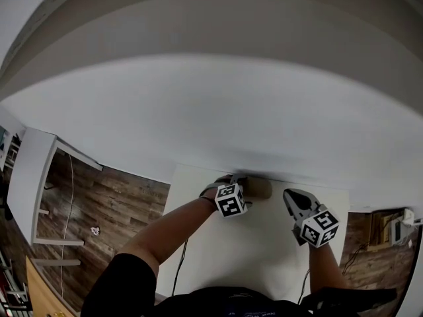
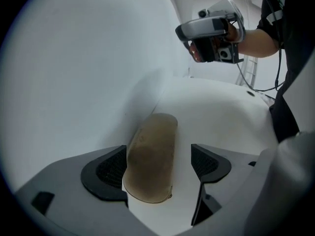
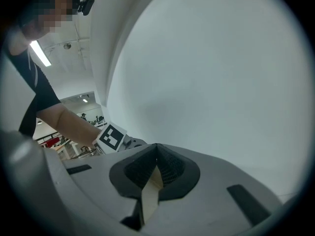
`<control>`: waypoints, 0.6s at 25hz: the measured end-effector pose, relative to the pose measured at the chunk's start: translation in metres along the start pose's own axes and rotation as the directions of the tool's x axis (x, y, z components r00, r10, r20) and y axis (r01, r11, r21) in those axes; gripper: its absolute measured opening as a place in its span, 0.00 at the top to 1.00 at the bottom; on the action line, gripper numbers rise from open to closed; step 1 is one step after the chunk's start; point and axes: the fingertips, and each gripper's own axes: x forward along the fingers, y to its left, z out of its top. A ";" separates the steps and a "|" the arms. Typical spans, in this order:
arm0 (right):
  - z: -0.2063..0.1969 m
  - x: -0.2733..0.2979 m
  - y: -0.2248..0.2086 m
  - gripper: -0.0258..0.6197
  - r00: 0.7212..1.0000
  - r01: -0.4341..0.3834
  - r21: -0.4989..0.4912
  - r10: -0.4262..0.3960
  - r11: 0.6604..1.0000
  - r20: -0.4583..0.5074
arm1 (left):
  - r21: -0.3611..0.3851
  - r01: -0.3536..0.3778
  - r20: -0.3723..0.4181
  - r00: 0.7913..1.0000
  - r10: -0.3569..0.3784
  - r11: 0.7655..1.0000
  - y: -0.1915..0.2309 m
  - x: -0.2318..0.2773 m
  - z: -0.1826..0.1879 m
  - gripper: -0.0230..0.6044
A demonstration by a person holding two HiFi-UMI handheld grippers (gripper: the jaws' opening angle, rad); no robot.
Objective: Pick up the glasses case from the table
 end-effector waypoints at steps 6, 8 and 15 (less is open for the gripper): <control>-0.010 0.005 0.000 0.96 1.000 -0.011 0.016 0.012 1.000 -0.019 | 0.029 0.021 -0.087 0.996 -0.018 0.999 0.012 0.021 -0.005 0.31; -0.012 0.005 0.000 0.96 1.000 -0.014 0.021 0.014 1.000 -0.023 | 0.044 0.047 -0.110 0.993 -0.042 0.998 0.011 0.027 -0.004 0.30; -0.019 0.006 -0.004 0.96 0.999 -0.009 0.037 0.010 0.999 -0.031 | 0.128 0.074 -0.154 0.987 -0.054 0.989 0.006 0.044 -0.007 0.30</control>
